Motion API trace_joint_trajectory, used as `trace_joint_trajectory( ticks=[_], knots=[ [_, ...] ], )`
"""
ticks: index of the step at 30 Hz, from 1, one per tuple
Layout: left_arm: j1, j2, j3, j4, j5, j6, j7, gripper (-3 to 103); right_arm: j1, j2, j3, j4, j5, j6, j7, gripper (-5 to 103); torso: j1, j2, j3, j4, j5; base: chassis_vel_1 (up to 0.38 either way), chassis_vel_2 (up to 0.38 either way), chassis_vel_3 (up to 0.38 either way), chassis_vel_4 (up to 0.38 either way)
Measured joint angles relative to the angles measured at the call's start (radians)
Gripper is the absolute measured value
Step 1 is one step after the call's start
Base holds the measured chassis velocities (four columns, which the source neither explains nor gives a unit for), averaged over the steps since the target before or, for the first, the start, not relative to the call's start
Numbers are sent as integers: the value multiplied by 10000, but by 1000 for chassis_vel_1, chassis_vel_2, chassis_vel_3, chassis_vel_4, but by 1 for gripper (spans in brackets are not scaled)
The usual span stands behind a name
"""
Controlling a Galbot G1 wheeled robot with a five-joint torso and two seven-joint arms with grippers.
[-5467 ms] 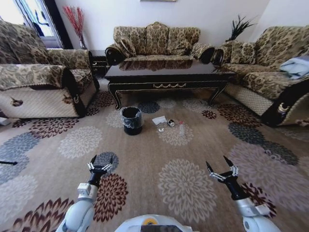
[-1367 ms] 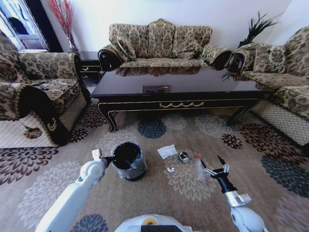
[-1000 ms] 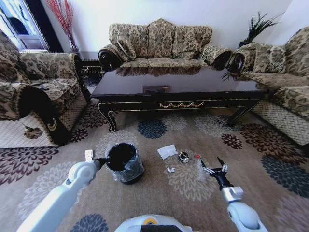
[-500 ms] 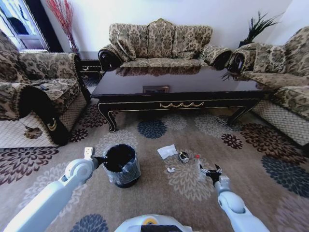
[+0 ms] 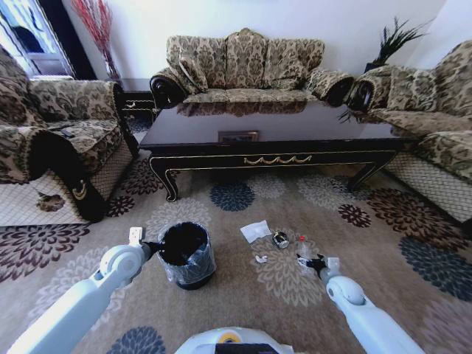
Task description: Move to the front of the table and pick up the trash from the floor, then place it into the trash bin.
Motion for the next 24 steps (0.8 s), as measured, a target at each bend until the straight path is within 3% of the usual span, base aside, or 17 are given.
trace_joint_trajectory(
  ticks=[8,20,24],
  knots=[
    [-473,387,911,-76,-152,-7,-11,3,1005,296,-574,-1155,46,281,345,100,0,0,0,0,-1,0,0,0,0],
    [-1267,414,1585,121,-457,-15,-215,3,1631,587,-830,-3054,-23,733,111,101,0,0,0,-1,0,0,0,0,0],
    [-1277,320,1588,146,-578,-19,-310,3,1593,581,-833,-3228,-24,954,-5,92,0,0,0,0,-2,0,0,0,0]
  ],
)
